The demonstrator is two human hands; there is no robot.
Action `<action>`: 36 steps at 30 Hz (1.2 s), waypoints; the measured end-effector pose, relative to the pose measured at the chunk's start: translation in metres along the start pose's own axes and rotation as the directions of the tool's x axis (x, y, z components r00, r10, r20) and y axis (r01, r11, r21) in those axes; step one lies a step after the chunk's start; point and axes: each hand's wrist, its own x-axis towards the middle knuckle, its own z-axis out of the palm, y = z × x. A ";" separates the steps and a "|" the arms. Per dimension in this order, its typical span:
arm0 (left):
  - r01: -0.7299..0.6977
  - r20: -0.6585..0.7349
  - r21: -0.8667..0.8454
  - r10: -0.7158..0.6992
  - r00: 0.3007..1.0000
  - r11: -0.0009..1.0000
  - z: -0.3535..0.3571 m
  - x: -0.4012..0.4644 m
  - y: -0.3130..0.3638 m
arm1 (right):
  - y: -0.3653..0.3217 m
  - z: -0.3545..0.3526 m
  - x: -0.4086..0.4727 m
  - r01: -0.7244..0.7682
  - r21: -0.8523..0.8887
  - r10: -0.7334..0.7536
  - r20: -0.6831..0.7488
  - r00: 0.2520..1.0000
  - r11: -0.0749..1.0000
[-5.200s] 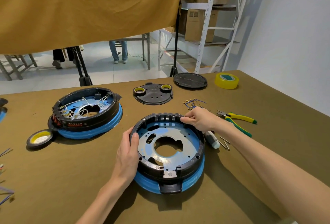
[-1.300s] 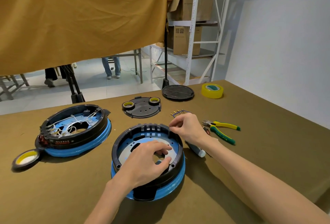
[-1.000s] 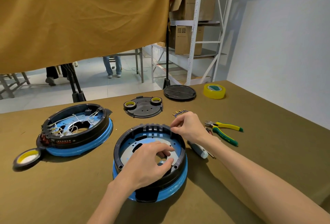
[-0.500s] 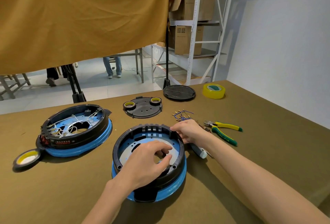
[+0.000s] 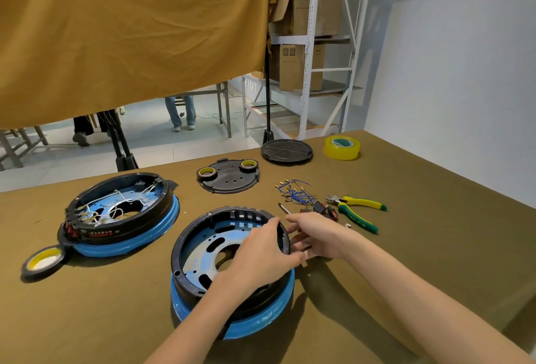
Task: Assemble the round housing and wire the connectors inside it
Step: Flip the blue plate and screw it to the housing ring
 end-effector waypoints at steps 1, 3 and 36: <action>0.014 0.003 0.019 -0.014 1.000 1.000 0.002 0.000 0.002 | 0.000 0.000 -0.001 -0.010 -0.001 0.010 -0.006 1.000 1.000; 0.038 -0.007 0.058 -0.038 0.999 0.998 0.002 0.001 0.006 | 0.001 0.002 -0.002 -0.012 -0.028 0.011 -0.022 1.000 1.000; -0.057 -0.458 -0.693 -0.378 0.805 0.719 -0.151 -0.044 -0.035 | 0.005 0.014 -0.018 -0.054 -0.897 -0.453 -0.274 0.849 0.440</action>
